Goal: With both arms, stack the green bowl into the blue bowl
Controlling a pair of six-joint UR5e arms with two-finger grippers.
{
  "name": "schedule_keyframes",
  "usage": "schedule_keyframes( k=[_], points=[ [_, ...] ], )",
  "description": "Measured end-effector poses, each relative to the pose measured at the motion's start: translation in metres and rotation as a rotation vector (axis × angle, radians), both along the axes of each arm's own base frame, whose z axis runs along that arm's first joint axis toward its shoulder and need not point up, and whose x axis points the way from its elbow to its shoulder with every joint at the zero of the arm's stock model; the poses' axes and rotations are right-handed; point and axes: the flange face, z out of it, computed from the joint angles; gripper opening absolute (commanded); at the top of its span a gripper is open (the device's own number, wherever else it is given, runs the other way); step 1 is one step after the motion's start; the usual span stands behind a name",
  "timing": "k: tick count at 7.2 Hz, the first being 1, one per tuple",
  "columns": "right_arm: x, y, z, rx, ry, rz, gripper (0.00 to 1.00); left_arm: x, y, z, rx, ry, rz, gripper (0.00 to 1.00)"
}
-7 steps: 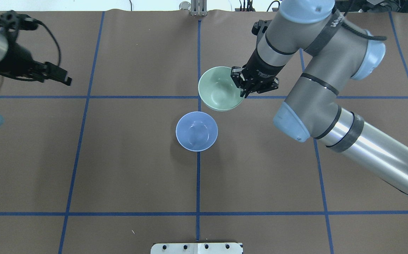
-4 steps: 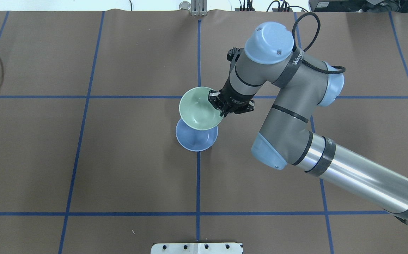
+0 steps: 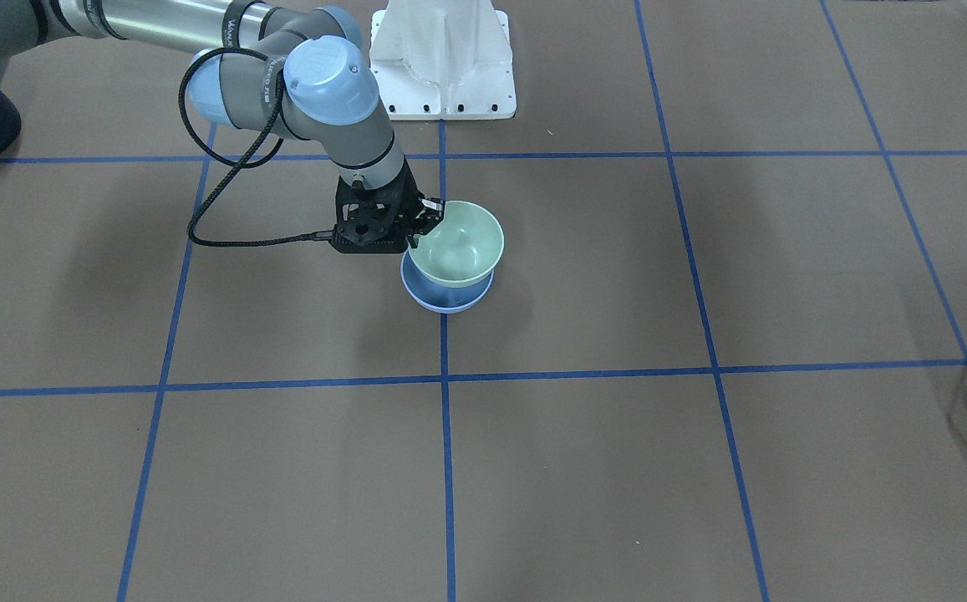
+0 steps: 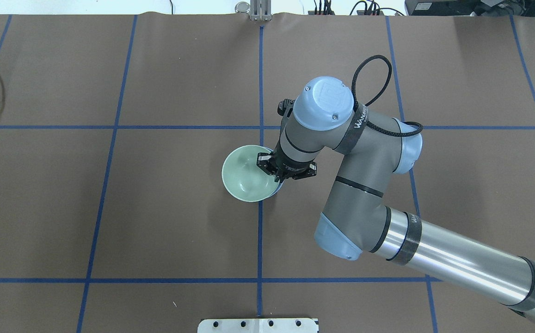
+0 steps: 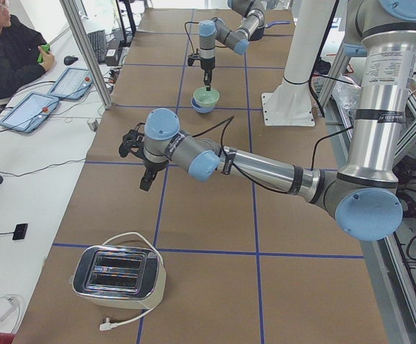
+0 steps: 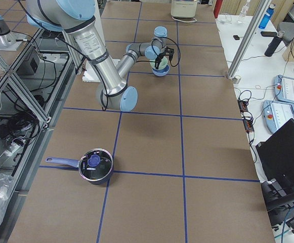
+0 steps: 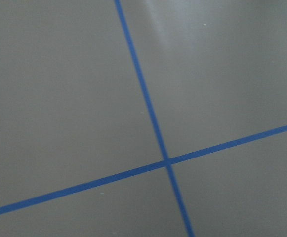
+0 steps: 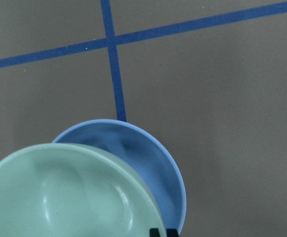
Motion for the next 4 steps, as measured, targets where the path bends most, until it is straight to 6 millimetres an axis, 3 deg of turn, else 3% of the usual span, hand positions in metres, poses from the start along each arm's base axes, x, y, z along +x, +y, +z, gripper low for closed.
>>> schedule_keyframes(
  k=[2, 4],
  points=[
    [-0.002, 0.001, 0.004, 0.005, 0.006, -0.005, 0.00, -0.015, 0.006, 0.010, -0.006, -0.007, -0.018, 0.98],
    [0.008, -0.012, 0.004, 0.015, 0.008, 0.010, 0.00, -0.029, 0.010, 0.019, 0.005, -0.020, -0.023, 0.98]
  ],
)
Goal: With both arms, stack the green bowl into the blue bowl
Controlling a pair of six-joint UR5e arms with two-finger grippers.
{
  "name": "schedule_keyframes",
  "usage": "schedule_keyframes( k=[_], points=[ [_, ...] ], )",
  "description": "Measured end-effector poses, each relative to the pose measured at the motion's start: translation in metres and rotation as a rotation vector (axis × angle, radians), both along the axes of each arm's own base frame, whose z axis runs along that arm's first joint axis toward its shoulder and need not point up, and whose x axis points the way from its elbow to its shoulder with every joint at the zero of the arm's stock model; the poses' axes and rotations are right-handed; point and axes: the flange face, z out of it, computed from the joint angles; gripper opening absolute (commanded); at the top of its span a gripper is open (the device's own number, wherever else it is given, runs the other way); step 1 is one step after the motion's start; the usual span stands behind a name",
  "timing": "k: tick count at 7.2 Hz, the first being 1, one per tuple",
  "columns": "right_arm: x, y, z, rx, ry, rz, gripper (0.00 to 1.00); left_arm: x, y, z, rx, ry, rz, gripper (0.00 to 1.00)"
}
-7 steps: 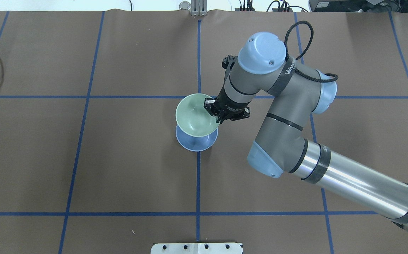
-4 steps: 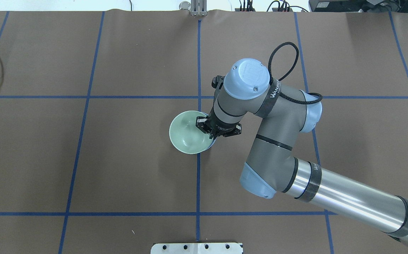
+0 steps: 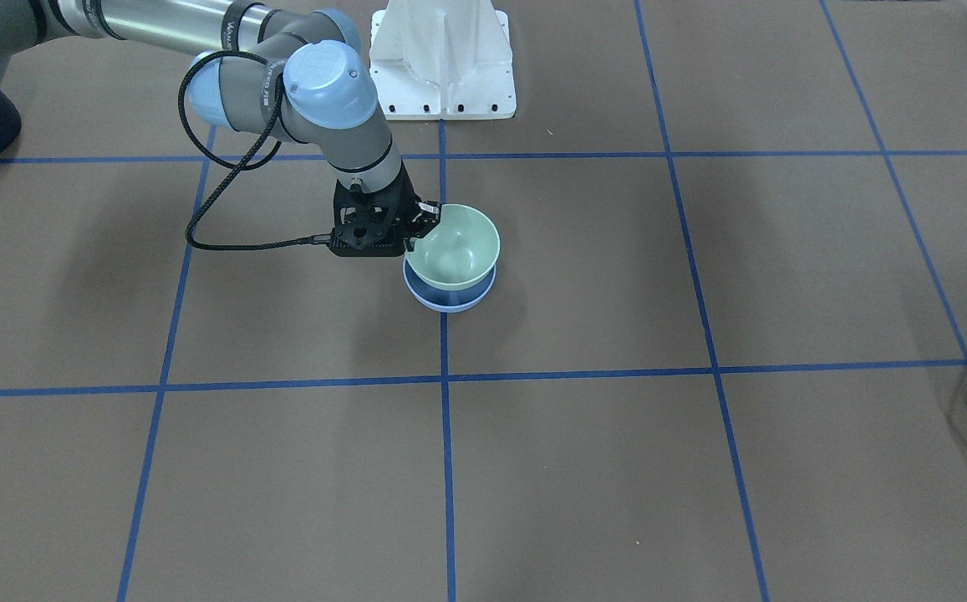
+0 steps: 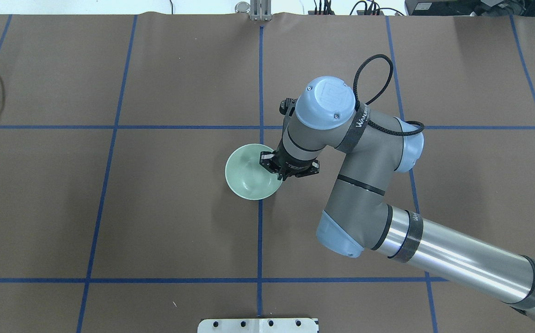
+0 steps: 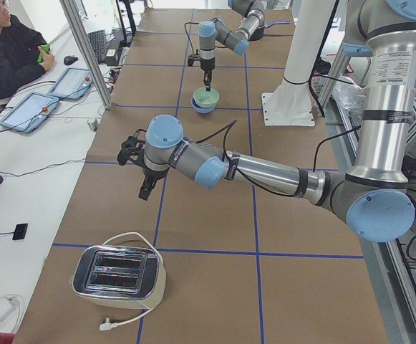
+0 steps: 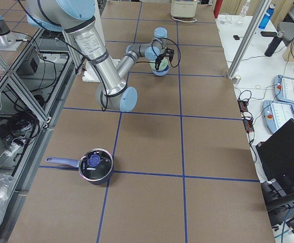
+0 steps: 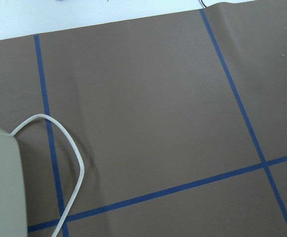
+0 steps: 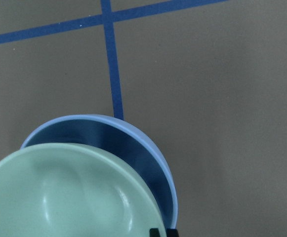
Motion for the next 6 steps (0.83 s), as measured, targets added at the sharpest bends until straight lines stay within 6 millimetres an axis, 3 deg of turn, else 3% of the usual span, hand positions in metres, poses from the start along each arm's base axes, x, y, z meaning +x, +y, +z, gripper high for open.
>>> schedule_keyframes(
  k=[3, 6],
  points=[
    [0.010, -0.018, 0.004, 0.004, 0.009, 0.021, 0.00, -0.018, 0.011, 0.014, 0.007, -0.016, -0.007, 0.98],
    [0.006, -0.025, 0.000, 0.017, -0.002, 0.024, 0.00, -0.022, 0.016, 0.019, 0.006, -0.018, -0.012, 0.98]
  ],
)
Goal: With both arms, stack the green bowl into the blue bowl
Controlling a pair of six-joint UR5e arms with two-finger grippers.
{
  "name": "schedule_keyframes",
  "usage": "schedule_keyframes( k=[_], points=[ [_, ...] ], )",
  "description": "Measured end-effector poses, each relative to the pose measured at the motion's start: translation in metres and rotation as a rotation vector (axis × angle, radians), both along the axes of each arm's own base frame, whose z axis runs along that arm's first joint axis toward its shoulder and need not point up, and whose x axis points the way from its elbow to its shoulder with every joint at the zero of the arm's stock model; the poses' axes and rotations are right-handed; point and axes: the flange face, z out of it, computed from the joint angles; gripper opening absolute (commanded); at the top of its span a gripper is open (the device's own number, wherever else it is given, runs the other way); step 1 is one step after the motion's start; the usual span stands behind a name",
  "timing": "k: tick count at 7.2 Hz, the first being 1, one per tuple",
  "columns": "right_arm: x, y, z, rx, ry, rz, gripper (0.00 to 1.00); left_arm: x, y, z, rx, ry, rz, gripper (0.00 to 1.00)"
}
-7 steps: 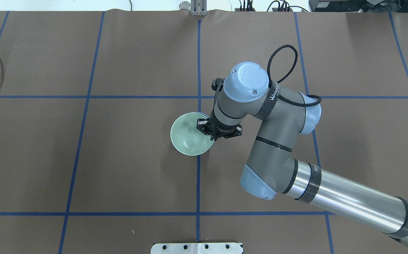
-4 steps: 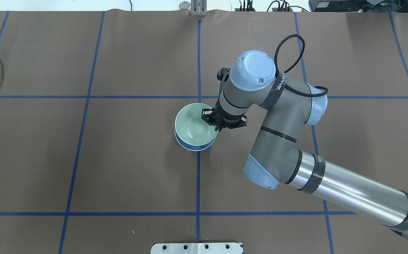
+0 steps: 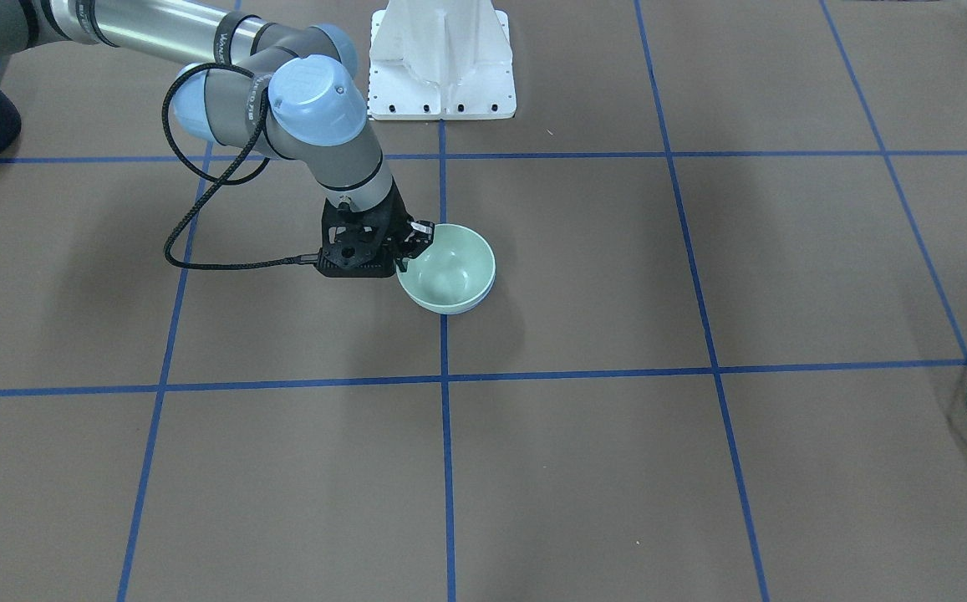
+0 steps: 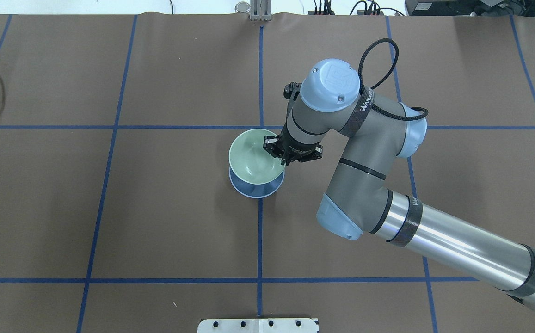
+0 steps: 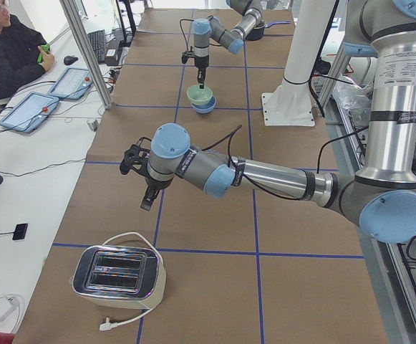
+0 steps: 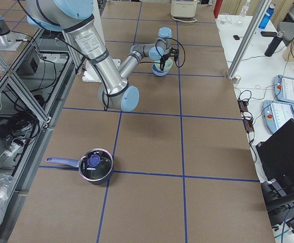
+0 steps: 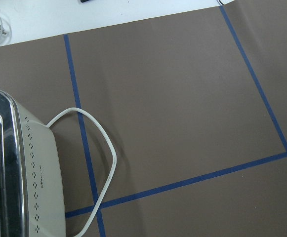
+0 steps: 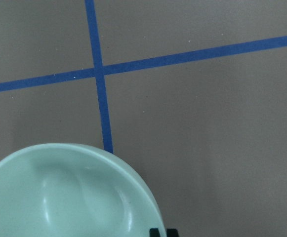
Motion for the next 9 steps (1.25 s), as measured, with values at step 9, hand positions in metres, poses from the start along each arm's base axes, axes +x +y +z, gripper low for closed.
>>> schedule_keyframes(
  k=[9],
  points=[
    [-0.014, 0.007, 0.006, 0.000, -0.003, -0.020, 0.00, -0.009, 0.008, 0.026, -0.046, -0.011, -0.022, 0.98]
  ],
)
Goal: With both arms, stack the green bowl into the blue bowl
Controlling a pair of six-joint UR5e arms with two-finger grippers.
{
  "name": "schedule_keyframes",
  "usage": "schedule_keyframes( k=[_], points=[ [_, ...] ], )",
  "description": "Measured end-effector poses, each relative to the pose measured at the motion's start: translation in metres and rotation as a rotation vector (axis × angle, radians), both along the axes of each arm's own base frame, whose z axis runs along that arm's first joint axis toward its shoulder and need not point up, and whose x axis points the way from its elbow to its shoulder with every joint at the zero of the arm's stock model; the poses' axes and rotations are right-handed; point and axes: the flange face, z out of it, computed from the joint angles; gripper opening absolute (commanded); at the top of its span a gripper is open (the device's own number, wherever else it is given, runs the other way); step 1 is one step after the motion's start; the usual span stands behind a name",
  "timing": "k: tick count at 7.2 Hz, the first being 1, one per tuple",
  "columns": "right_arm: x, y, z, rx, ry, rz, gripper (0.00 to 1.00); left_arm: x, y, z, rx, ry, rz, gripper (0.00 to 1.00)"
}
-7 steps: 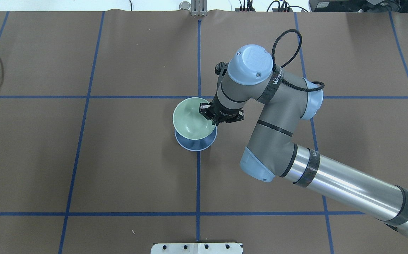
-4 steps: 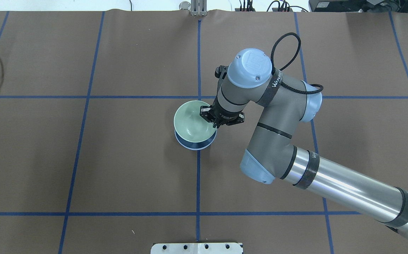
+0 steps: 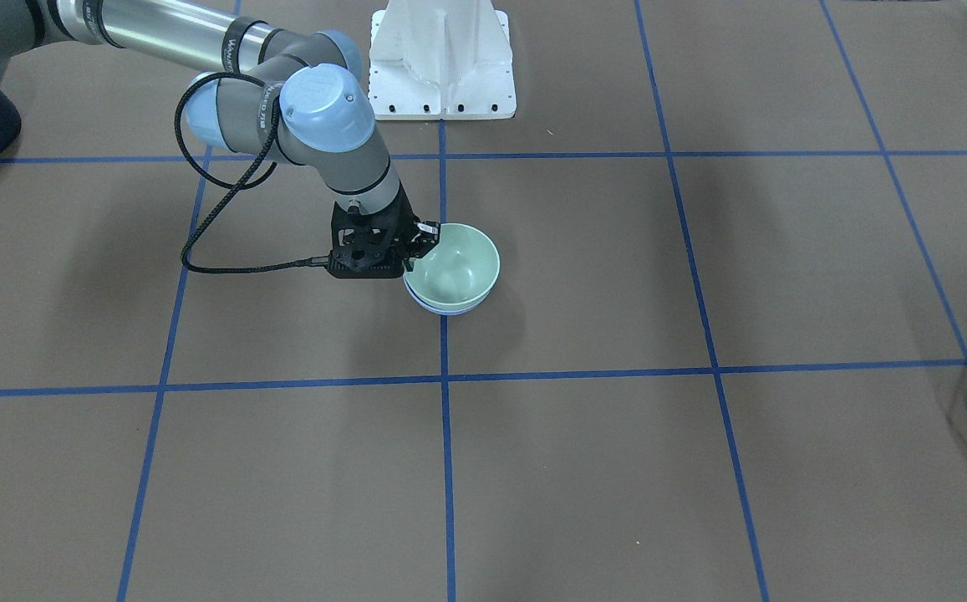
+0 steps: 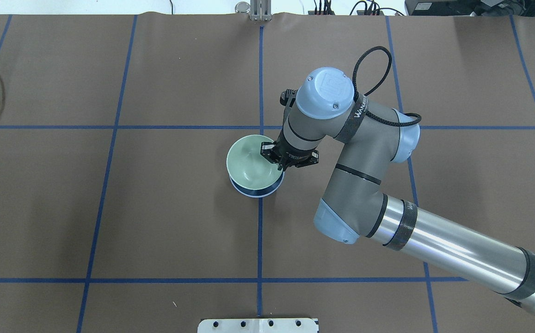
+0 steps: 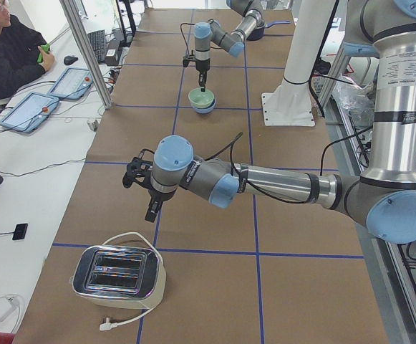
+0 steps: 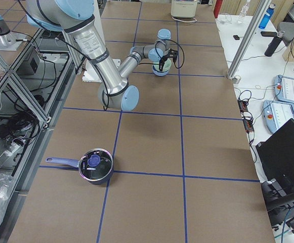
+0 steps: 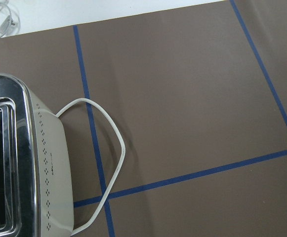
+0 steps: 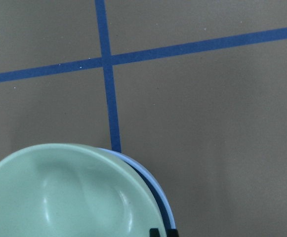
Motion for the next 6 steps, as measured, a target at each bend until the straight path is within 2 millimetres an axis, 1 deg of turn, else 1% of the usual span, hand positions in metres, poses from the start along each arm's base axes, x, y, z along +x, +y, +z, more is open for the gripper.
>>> schedule_keyframes(
  k=[1, 2, 3, 5, 6],
  points=[
    [0.000, 0.000, 0.000, 0.002, -0.001, -0.002, 0.00, -0.003, -0.001, -0.001, -0.001, 0.000, -0.006, 0.98],
    [-0.001, 0.001, 0.000, 0.003, -0.001, -0.004, 0.49, -0.005, -0.002, -0.001, -0.002, 0.002, -0.009, 0.98],
    [-0.001, 0.001, 0.003, 0.002, 0.002, -0.005, 0.99, -0.005, -0.002, -0.002, -0.002, 0.005, -0.010, 0.98],
    [0.000, -0.001, 0.011, 0.010, 0.018, 0.008, 1.00, -0.006, -0.002, -0.002, -0.003, 0.007, -0.009, 0.98],
    [0.006, -0.007, 0.015, 0.024, 0.020, 0.020, 1.00, -0.006, -0.002, -0.002, -0.003, 0.008, -0.009, 0.98]
  ],
)
